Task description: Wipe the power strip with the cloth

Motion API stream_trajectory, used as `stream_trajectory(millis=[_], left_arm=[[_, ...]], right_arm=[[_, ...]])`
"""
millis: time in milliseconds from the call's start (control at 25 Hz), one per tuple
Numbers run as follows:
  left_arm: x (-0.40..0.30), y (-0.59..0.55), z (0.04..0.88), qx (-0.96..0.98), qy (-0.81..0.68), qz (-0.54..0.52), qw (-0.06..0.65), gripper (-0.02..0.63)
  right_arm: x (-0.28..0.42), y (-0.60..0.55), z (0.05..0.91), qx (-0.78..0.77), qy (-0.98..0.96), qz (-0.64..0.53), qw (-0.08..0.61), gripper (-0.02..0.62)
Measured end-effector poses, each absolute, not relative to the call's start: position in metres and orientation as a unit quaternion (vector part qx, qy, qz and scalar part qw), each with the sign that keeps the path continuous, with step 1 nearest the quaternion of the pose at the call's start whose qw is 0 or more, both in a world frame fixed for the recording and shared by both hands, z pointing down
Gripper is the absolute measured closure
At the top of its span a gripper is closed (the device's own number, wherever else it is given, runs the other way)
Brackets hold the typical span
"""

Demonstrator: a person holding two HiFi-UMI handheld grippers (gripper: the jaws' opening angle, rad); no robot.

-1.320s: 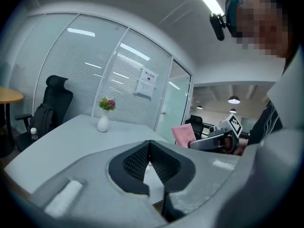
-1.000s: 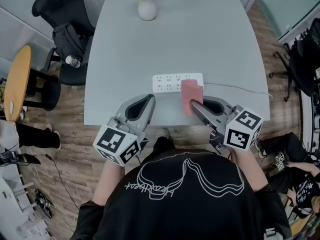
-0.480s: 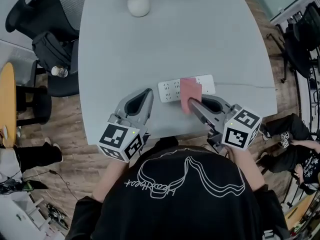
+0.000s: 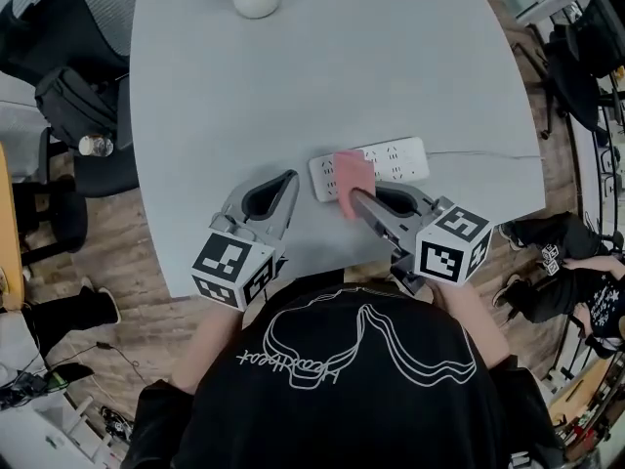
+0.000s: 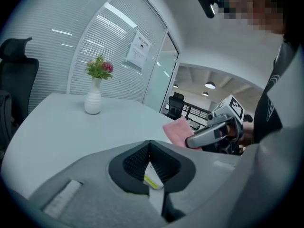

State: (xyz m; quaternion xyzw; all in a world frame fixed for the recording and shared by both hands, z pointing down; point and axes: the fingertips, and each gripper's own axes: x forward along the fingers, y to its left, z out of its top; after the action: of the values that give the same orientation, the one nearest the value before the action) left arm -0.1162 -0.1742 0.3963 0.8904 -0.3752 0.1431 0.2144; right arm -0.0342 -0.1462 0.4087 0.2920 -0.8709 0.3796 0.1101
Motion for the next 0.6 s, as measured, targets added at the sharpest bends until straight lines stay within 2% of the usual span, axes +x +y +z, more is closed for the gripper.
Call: stream_trajectory(millis=[200,600], left_arm=[[-0.108,-0.176,0.399,0.89,-0.375,0.143,0.218,0.595],[-0.144,-0.183,0.418,0.886,-0.372,0.141,0.239,0.595]], right_arm=[[-0.035,-0.144,0.428,0.288,-0.862,0.392,0.139,0.56],[-0.072,-0.153,0.473,0.305,-0.839,0.398,0.211,0.558]])
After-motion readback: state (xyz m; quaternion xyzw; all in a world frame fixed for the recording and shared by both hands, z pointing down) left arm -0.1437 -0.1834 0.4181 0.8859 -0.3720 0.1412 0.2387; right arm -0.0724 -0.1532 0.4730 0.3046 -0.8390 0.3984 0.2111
